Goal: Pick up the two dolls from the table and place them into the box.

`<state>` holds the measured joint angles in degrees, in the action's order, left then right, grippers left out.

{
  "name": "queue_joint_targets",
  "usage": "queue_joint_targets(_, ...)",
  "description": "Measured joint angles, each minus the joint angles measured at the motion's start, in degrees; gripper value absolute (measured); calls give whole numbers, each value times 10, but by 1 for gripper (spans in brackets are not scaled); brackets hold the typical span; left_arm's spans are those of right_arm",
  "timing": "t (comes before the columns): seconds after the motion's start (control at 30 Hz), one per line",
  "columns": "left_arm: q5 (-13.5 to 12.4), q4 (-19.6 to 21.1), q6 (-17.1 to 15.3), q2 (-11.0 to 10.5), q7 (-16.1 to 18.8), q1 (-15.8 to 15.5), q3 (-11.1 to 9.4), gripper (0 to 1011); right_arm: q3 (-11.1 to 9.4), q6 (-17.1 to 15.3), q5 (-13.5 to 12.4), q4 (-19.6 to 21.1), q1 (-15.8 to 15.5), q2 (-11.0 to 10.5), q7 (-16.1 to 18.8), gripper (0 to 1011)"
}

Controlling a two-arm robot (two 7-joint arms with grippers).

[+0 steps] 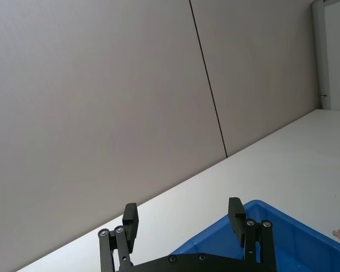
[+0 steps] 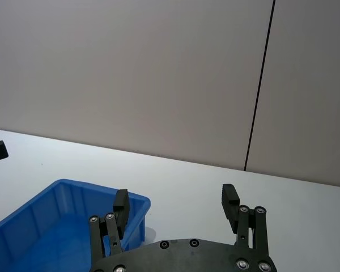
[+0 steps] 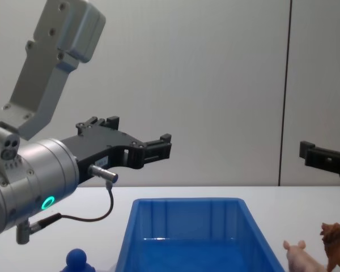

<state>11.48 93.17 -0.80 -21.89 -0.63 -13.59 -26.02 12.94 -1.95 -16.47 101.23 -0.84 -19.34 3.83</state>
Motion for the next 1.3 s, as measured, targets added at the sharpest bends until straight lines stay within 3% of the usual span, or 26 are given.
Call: queue_joint_targets(1.3,0,0,0,0,0,0,0,1003,0,0,0,0,0,0,0,1001)
